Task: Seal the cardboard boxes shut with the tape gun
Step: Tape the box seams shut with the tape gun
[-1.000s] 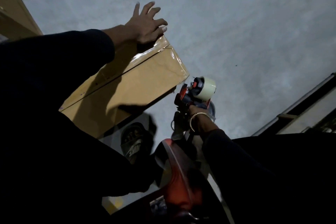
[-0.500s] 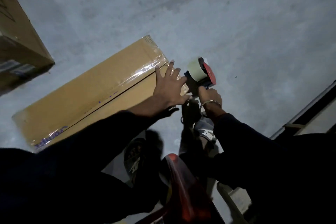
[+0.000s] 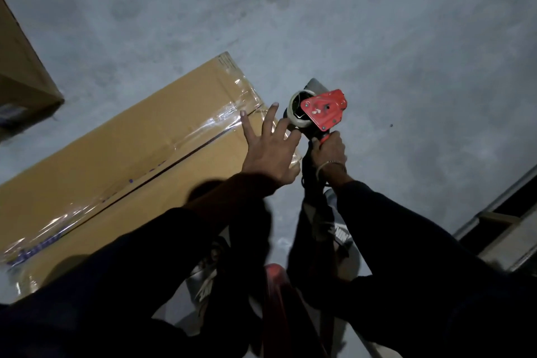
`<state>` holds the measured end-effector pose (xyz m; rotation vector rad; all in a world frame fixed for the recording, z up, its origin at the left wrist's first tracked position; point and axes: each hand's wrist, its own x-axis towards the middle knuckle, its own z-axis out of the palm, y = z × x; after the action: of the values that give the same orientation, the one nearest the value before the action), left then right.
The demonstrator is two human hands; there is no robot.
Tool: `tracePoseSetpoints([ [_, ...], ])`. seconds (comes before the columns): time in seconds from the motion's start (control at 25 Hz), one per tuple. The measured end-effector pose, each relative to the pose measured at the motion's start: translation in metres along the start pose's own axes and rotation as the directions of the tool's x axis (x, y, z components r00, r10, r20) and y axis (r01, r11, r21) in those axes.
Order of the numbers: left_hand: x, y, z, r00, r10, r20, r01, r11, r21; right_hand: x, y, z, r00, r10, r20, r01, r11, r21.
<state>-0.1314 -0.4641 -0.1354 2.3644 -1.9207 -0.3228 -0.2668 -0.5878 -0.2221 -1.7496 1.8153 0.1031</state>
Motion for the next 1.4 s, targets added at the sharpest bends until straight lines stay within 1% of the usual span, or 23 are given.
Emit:
tracePoseSetpoints([
  [0.16, 0.000, -0.003, 0.001, 0.999, 0.012, 0.040, -0.011, 1.000, -0.010, 0.003, 0.006, 0.004, 0.995, 0.077, 0.060, -0.066, 0.984, -0.163],
  [0.2, 0.000, -0.003, -0.002, 0.999, 0.018, 0.048, -0.017, 1.000, -0.009, -0.002, 0.002, -0.002, 0.993, 0.109, 0.046, -0.101, 0.982, -0.160],
  [0.24, -0.001, -0.002, -0.005, 0.998, 0.024, 0.050, -0.024, 1.000, -0.012, -0.009, -0.006, -0.010, 0.992, 0.125, 0.013, -0.124, 0.987, -0.098],
  [0.28, -0.004, -0.003, -0.008, 0.998, 0.028, 0.049, -0.027, 0.999, -0.026, -0.019, -0.016, -0.020, 0.993, 0.114, -0.034, -0.113, 0.993, 0.018],
  [0.36, -0.020, -0.006, -0.014, 0.999, 0.022, 0.024, -0.020, 0.997, -0.069, -0.046, -0.039, -0.039, 0.987, 0.018, -0.157, 0.024, 0.965, 0.262],
  [0.4, -0.036, -0.008, -0.017, 1.000, 0.006, 0.012, -0.004, 0.996, -0.092, -0.064, -0.052, -0.046, 0.977, -0.031, -0.210, 0.100, 0.941, 0.322],
  [0.48, -0.072, -0.018, -0.019, 0.998, -0.059, -0.003, 0.058, 0.990, -0.127, -0.099, -0.072, -0.047, 0.952, -0.116, -0.282, 0.209, 0.922, 0.327],
  [0.52, -0.091, -0.027, -0.022, 0.991, -0.129, -0.017, 0.126, 0.983, -0.133, -0.116, -0.081, -0.041, 0.940, -0.176, -0.293, 0.269, 0.910, 0.315],
  [0.56, -0.106, -0.038, -0.026, 0.973, -0.228, -0.039, 0.221, 0.966, -0.131, -0.131, -0.089, -0.033, 0.928, -0.236, -0.289, 0.322, 0.898, 0.299],
  [0.6, -0.117, -0.053, -0.031, 0.934, -0.351, -0.069, 0.341, 0.932, -0.126, -0.141, -0.096, -0.023, 0.920, -0.276, -0.277, 0.348, 0.901, 0.258],
  [0.64, -0.128, -0.070, -0.035, 0.866, -0.490, -0.101, 0.477, 0.869, -0.130, -0.148, -0.102, -0.015, 0.913, -0.296, -0.282, 0.352, 0.919, 0.178],
  [0.68, -0.141, -0.090, -0.039, 0.769, -0.628, -0.123, 0.611, 0.777, -0.151, -0.149, -0.109, -0.008, 0.905, -0.300, -0.303, 0.336, 0.939, 0.075],
  [0.72, -0.156, -0.115, -0.040, 0.649, -0.749, -0.135, 0.727, 0.662, -0.181, -0.148, -0.117, -0.003, 0.900, -0.300, -0.316, 0.310, 0.951, -0.021],
  [0.8, -0.197, -0.166, -0.041, 0.361, -0.922, -0.137, 0.887, 0.385, -0.256, -0.142, -0.140, 0.001, 0.913, -0.307, -0.269, 0.285, 0.951, -0.118],
  [0.84, -0.220, -0.189, -0.039, 0.222, -0.967, -0.128, 0.922, 0.251, -0.296, -0.136, -0.155, 0.001, 0.919, -0.325, -0.223, 0.302, 0.944, -0.134],
  [0.88, -0.242, -0.211, -0.037, 0.105, -0.990, -0.099, 0.932, 0.132, -0.338, -0.130, -0.174, 0.004, 0.920, -0.358, -0.161, 0.337, 0.931, -0.143],
  [0.92, -0.258, -0.226, -0.035, 0.026, -0.998, -0.057, 0.922, 0.046, -0.384, -0.123, -0.193, 0.004, 0.916, -0.391, -0.091, 0.376, 0.915, -0.145],
  [0.96, -0.267, -0.234, -0.033, -0.011, -1.000, -0.027, 0.904, 0.001, -0.427, -0.114, -0.209, 0.001, 0.906, -0.422, -0.024, 0.415, 0.899, -0.137],
  [1.04, -0.273, -0.247, -0.037, -0.025, -0.999, -0.031, 0.881, -0.007, -0.473, -0.097, -0.238, 0.000, 0.875, -0.474, 0.100, 0.484, 0.864, -0.137],
  [1.16, -0.275, -0.255, -0.047, 0.031, -0.999, -0.033, 0.902, 0.043, -0.430, -0.083, -0.248, 0.001, 0.828, -0.512, 0.227, 0.556, 0.804, -0.211],
  [1.2, -0.280, -0.256, -0.048, 0.044, -0.999, -0.023, 0.912, 0.049, -0.408, -0.083, -0.246, 0.005, 0.827, -0.510, 0.236, 0.558, 0.796, -0.236],
  [1.28, -0.289, -0.256, -0.048, 0.079, -0.997, -0.012, 0.912, 0.078, -0.403, -0.085, -0.246, 0.011, 0.846, -0.494, 0.202, 0.533, 0.791, -0.298],
  [1.4, -0.301, -0.251, -0.052, 0.186, -0.982, -0.018, 0.881, 0.176, -0.439, -0.088, -0.249, 0.013, 0.857, -0.480, 0.187, 0.515, 0.788, -0.338],
])
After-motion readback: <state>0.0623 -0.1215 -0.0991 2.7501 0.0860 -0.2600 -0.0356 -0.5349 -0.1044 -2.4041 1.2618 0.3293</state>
